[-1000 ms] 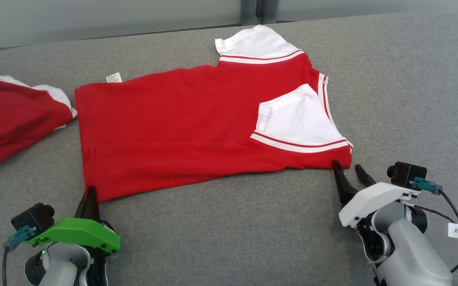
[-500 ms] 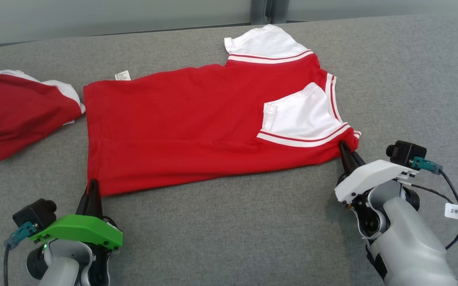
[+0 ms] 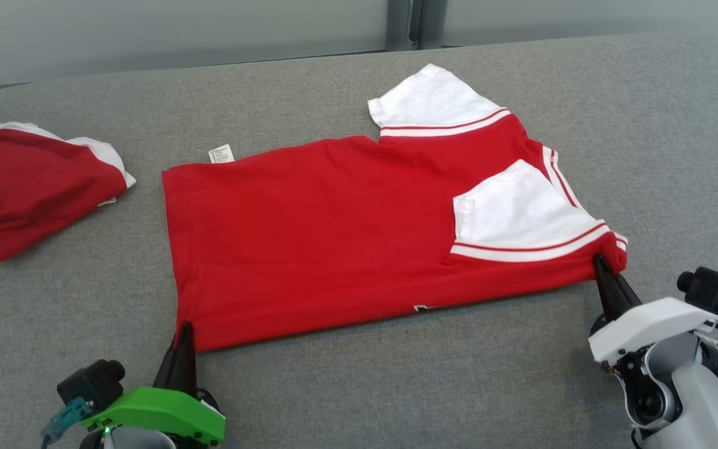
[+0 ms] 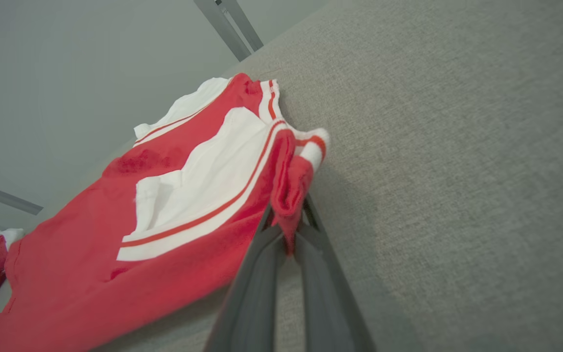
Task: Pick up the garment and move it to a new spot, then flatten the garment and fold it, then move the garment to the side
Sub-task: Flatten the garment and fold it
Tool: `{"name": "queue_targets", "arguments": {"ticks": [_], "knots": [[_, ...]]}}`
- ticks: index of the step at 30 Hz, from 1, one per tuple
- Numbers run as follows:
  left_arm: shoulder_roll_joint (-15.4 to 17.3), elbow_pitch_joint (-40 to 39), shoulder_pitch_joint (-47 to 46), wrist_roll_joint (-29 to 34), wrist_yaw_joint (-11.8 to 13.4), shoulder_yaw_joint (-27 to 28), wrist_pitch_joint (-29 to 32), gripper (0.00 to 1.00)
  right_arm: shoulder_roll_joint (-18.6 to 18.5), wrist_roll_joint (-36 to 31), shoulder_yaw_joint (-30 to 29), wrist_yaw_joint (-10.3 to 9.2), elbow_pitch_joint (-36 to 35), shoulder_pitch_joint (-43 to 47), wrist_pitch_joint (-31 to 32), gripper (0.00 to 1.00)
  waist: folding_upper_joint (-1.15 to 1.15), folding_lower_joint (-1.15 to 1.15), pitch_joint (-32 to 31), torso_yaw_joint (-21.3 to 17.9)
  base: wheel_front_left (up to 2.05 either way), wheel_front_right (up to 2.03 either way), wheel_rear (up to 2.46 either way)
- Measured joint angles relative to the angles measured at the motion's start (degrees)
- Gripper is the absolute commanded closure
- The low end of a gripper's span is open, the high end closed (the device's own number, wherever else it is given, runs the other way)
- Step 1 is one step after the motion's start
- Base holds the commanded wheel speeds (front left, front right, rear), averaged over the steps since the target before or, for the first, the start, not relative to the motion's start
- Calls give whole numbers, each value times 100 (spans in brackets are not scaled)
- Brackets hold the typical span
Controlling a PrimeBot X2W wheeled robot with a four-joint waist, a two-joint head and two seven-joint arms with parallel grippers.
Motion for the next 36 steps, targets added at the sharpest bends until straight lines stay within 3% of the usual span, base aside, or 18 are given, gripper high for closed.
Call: {"name": "queue_targets", "arguments": {"ticks": [7, 18, 20, 21, 22, 23, 25, 26, 27, 36], "knots": [[-38, -88, 555, -1, 124, -65, -55, 100, 314, -103, -489, 1, -818, 938, 281, 100, 0, 0, -82, -56, 0, 0, 0], [-36, 92, 649, 109, 232, -132, -151, 100, 514, -234, -595, 0, -981, 1378, 421, 100, 0, 0, -291, -96, 0, 0, 0], [-25, 116, 654, 147, 252, -146, -152, 100, 523, -269, -556, 0, -953, 1378, 425, 58, 0, 0, -312, -111, 0, 0, 0], [-14, 123, 655, 164, 254, -164, -146, 97, 525, -269, -543, 0, -932, 1379, 426, 33, 0, 0, -321, -116, 0, 0, 0], [-4, 130, 658, 188, 260, -175, -145, 80, 524, -283, -517, 0, -917, 1382, 428, 8, 0, 0, -328, -121, 0, 0, 0], [4, 132, 661, 204, 275, -181, -145, 69, 526, -314, -501, 0, -906, 1391, 428, 0, 0, 0, -333, -126, 0, 0, 0], [35, 132, 674, 224, 298, -203, -120, 41, 533, -404, -502, 0, -891, 1423, 423, 0, 0, 0, -341, -141, 0, 0, 0], [48, 130, 692, 235, 304, -211, -103, 5, 533, -438, -510, -1, -892, 1449, 421, 0, 0, 0, -343, -150, 0, 0, 0], [63, 125, 719, 255, 311, -220, -102, 0, 530, -452, -528, -4, -900, 1478, 421, 0, 0, 0, -344, -161, 0, 0, 0], [332, -85, 866, 366, 519, -182, -64, 0, 528, -713, -884, -4, -1276, 1638, 523, 0, 0, 0, -374, -298, 0, 0, 0]]}}
